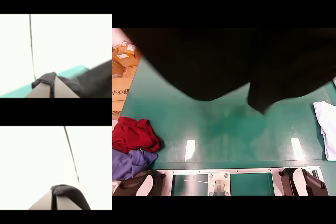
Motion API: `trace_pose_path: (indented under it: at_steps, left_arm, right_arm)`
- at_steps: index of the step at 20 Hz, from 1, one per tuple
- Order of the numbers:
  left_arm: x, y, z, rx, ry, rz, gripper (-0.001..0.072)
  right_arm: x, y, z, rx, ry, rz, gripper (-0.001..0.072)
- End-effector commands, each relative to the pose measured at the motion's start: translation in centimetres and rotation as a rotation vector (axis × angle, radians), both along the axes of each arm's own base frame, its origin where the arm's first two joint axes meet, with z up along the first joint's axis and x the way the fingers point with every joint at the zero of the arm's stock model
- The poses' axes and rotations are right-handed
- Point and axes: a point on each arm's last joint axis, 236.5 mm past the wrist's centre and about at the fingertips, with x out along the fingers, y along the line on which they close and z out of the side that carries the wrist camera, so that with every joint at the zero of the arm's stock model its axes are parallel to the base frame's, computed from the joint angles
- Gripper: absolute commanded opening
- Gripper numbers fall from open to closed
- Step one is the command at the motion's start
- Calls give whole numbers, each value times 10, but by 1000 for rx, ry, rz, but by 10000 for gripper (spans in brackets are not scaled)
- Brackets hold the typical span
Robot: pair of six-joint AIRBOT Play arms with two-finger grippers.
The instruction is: Fold the shirts.
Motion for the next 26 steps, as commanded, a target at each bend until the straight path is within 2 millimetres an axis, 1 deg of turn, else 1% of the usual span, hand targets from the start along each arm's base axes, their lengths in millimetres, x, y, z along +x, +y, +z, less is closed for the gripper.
trace_pose_path:
  at_steps: [1,2,3,4,5,7,9,10,11,12,13,15,17,19,20,21,22,23,24,25,26]
  left_arm:
    - [-90,-5,59,49,-240,84,22]
    - [-85,1,56,46,-217,111,22]
    - [-74,9,48,43,-176,142,22]
    - [-58,15,35,34,-118,158,22]
    - [-38,21,20,29,-59,163,22]
    - [12,32,-22,13,90,163,23]
    - [62,42,-71,-10,250,156,22]
    - [90,45,-101,-31,344,137,22]
    - [114,46,-132,-50,432,112,22]
    - [139,45,-167,-65,519,75,22]
    - [161,41,-200,-88,594,29,22]
    - [203,37,-276,-157,748,-50,22]
    - [237,42,-355,-223,901,-60,22]
    - [263,48,-424,-269,1024,-40,22]
    - [275,47,-456,-286,1078,-27,22]
    - [287,42,-482,-304,1112,-12,22]
    - [298,38,-503,-300,1120,5,23]
    - [307,34,-519,-299,1122,31,22]
    - [317,31,-531,-298,1119,58,22]
    - [326,29,-537,-296,1109,76,22]
    - [331,28,-538,-294,1100,82,22]
  right_arm:
    - [-98,42,73,-111,-278,-117,20]
    - [-98,39,72,-109,-269,-138,21]
    - [-89,30,66,-102,-234,-160,21]
    - [-76,21,55,-88,-183,-165,21]
    - [-56,12,38,-71,-117,-154,20]
    - [-9,-11,-8,7,36,-103,20]
    - [41,-37,-66,143,171,-29,20]
    - [64,-48,-98,174,235,-11,20]
    - [89,-58,-137,195,317,3,20]
    - [111,-64,-174,212,392,19,21]
    - [133,-67,-210,230,464,36,20]
    - [180,-68,-286,264,610,60,20]
    - [224,-68,-357,278,742,63,21]
    - [259,-71,-426,311,870,52,21]
    - [274,-73,-459,329,933,54,21]
    - [286,-75,-487,346,987,63,21]
    - [296,-76,-512,362,1033,75,21]
    - [306,-76,-534,374,1072,90,21]
    - [315,-77,-550,381,1096,103,21]
    - [323,-77,-561,389,1113,115,21]
    - [330,-78,-568,390,1120,125,21]
